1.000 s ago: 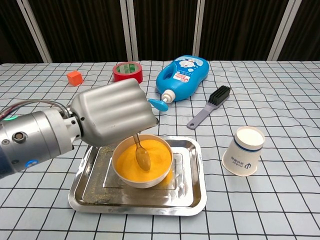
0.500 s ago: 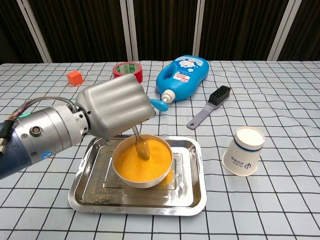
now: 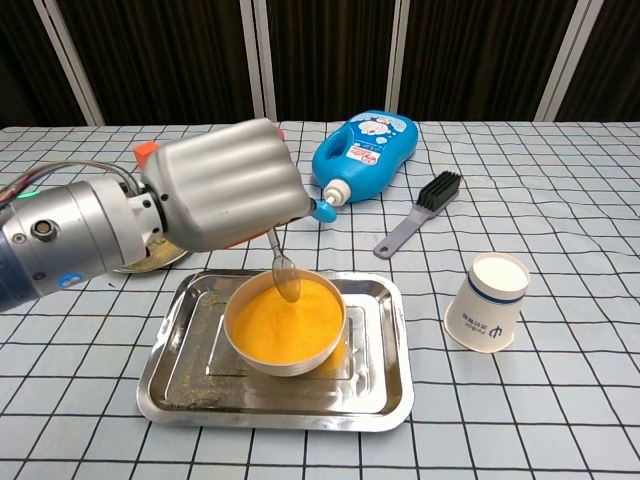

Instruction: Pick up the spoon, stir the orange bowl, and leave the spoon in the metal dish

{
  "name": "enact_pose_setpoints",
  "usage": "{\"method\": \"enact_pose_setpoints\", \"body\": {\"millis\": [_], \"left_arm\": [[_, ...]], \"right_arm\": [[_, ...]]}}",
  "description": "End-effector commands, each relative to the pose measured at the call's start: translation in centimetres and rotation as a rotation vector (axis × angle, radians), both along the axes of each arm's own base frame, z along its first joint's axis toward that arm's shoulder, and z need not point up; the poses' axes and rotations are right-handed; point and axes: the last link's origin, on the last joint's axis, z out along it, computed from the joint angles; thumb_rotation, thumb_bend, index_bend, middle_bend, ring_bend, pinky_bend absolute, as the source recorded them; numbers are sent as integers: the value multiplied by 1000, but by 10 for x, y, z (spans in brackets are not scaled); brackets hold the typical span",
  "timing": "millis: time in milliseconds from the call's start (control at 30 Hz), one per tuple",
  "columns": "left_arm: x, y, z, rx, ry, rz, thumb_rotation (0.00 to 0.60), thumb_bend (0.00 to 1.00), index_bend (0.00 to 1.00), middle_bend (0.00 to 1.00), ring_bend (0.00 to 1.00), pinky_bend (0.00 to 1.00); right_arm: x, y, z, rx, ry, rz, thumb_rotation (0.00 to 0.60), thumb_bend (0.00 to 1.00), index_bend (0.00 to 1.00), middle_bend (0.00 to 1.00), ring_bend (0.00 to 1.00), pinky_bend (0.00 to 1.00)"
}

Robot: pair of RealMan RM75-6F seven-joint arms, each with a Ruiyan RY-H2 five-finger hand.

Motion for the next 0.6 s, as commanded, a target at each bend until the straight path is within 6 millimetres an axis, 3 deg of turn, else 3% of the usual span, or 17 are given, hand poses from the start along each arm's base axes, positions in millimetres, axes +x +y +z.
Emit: {"method": "enact_pose_setpoints", "body": {"millis": [33, 600], "left_arm": [[-3, 2, 0, -6, 36, -54, 600, 655, 802, 1000, 1000, 1000], [-7, 10, -9, 64, 85, 0, 600, 655, 803, 1000, 1000, 1000]], "right_arm": [[0, 0, 0, 1, 0, 0, 600, 312, 0, 0, 0, 0], [0, 0, 0, 1, -5, 0, 600, 311, 0, 0, 0, 0]]}}
